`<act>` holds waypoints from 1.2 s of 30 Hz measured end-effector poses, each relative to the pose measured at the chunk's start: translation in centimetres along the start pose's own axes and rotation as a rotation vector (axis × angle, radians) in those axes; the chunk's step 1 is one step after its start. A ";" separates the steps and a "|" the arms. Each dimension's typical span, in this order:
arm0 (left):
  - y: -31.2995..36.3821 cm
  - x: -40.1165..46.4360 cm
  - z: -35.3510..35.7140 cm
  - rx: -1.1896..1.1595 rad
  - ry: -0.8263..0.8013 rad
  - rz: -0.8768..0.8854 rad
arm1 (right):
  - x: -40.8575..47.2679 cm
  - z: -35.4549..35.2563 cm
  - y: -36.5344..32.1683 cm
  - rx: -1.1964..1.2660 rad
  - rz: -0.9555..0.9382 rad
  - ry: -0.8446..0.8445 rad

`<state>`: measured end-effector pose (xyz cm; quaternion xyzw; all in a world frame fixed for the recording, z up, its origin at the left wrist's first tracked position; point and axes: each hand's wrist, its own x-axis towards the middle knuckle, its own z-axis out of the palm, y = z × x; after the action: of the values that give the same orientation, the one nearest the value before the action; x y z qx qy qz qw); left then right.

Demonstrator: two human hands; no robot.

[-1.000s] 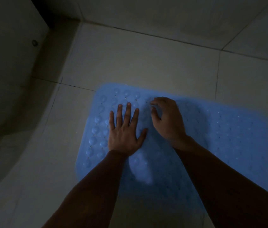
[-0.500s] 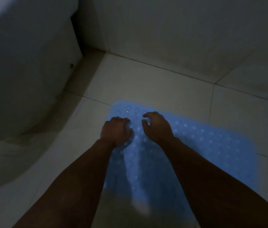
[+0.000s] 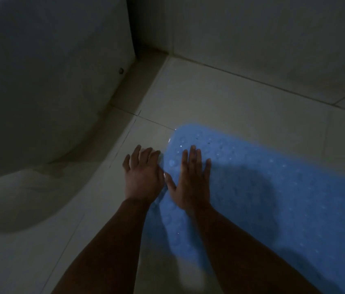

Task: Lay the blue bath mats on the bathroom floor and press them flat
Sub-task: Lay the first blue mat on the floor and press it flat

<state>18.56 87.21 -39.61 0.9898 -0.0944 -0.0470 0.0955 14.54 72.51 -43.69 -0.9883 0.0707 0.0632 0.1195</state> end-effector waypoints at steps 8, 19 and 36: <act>-2.2 0.4 1.0 -0.121 0.112 -0.090 | 0.4 0.5 -0.7 -0.029 0.023 -0.030; -3.0 -0.3 -1.2 -0.060 0.072 -0.063 | 0.5 -0.5 -0.6 0.018 0.034 -0.146; 3.4 0.8 3.6 -0.043 -0.230 0.226 | 6.2 -8.4 3.7 0.636 0.068 0.066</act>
<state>18.31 83.09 -42.53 0.9588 -0.2143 -0.1509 0.1100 20.95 66.12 -37.32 -0.9000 0.1240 0.0099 0.4178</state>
